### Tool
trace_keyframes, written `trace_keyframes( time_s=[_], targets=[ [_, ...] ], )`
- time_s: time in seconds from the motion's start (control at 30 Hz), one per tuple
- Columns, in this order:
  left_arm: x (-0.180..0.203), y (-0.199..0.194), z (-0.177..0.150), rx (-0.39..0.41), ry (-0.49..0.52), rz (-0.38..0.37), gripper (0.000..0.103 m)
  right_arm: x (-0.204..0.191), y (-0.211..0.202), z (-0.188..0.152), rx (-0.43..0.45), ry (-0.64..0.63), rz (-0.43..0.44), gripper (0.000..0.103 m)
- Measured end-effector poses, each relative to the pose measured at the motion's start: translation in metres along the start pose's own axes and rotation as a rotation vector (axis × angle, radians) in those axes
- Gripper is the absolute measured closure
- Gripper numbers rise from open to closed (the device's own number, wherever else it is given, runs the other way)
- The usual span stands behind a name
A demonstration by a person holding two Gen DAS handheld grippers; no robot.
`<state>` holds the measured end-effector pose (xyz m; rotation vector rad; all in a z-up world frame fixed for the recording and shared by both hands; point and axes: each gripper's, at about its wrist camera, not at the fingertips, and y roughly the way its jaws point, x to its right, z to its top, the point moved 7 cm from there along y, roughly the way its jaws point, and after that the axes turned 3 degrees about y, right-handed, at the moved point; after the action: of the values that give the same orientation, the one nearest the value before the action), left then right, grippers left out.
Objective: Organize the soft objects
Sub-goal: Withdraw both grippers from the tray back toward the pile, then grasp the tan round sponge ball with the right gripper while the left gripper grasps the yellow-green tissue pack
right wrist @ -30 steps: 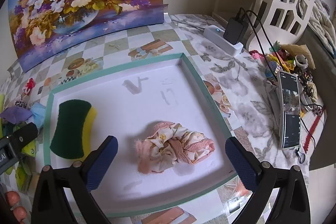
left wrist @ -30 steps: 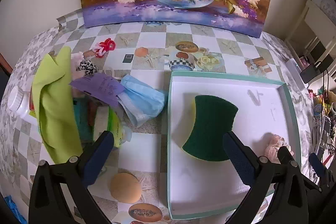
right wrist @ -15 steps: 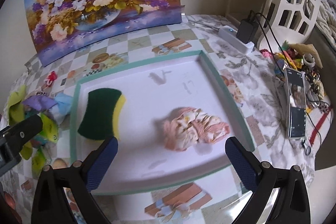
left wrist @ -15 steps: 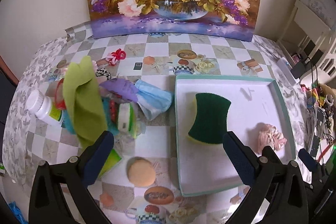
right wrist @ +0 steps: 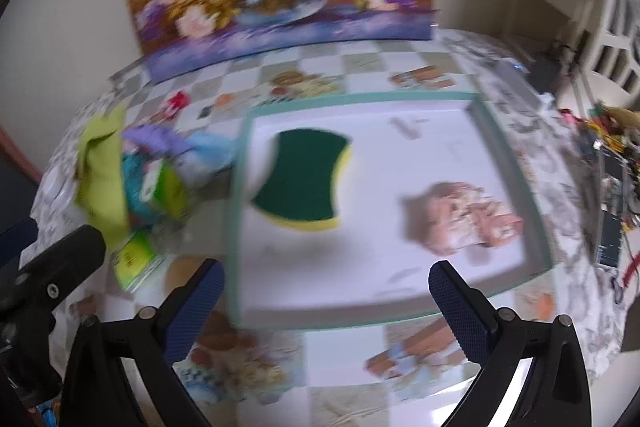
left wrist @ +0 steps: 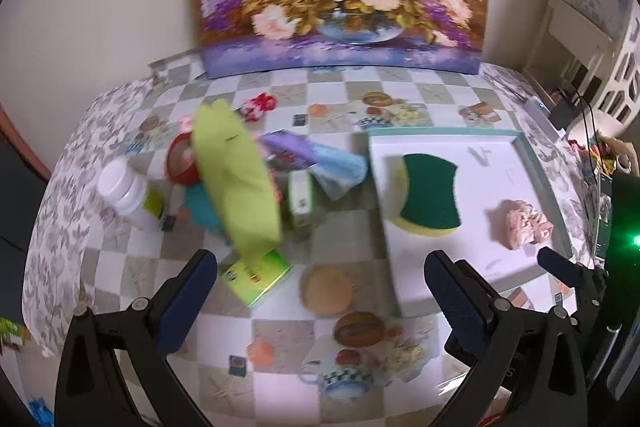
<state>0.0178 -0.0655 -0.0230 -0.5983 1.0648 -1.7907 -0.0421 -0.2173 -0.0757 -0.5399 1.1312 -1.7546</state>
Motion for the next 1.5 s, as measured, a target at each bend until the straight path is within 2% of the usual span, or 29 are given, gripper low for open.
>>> trace_keyframes(
  time_s=[0.17, 0.4, 0.57, 0.67, 0.9, 1.03, 1.2, 1.37, 1.5],
  targets=[
    [-0.038, -0.001, -0.009, 0.0, -0.064, 0.046, 0.0, -0.02, 0.008, -0.008, -0.027, -0.066, -0.002, 0.0],
    [-0.088, 0.009, -0.026, -0.034, -0.166, 0.084, 0.0, -0.032, 0.009, -0.009, -0.035, -0.075, 0.034, 0.0],
    [-0.116, 0.024, -0.04, -0.085, -0.236, 0.115, 0.0, -0.049, 0.013, -0.01, -0.047, -0.09, 0.094, 0.0],
    [-0.125, 0.036, -0.048, -0.122, -0.248, 0.134, 0.0, -0.062, 0.019, -0.012, -0.055, -0.121, 0.1, 0.0],
    [-0.123, 0.07, -0.061, -0.222, -0.257, 0.09, 0.0, -0.095, 0.04, -0.027, -0.124, -0.201, 0.148, 0.0],
    [-0.116, 0.083, -0.067, -0.259, -0.262, 0.022, 0.0, -0.106, 0.049, -0.033, -0.144, -0.251, 0.143, 0.0],
    [-0.114, 0.087, -0.068, -0.269, -0.268, 0.023, 0.0, -0.113, 0.057, -0.037, -0.158, -0.278, 0.154, 0.0],
    [-0.118, 0.098, -0.072, -0.29, -0.329, -0.034, 0.0, -0.119, 0.061, -0.035, -0.146, -0.302, 0.167, 0.001],
    [-0.122, 0.103, -0.073, -0.284, -0.355, -0.044, 0.0, -0.127, 0.063, -0.037, -0.144, -0.334, 0.176, 0.003]
  ],
)
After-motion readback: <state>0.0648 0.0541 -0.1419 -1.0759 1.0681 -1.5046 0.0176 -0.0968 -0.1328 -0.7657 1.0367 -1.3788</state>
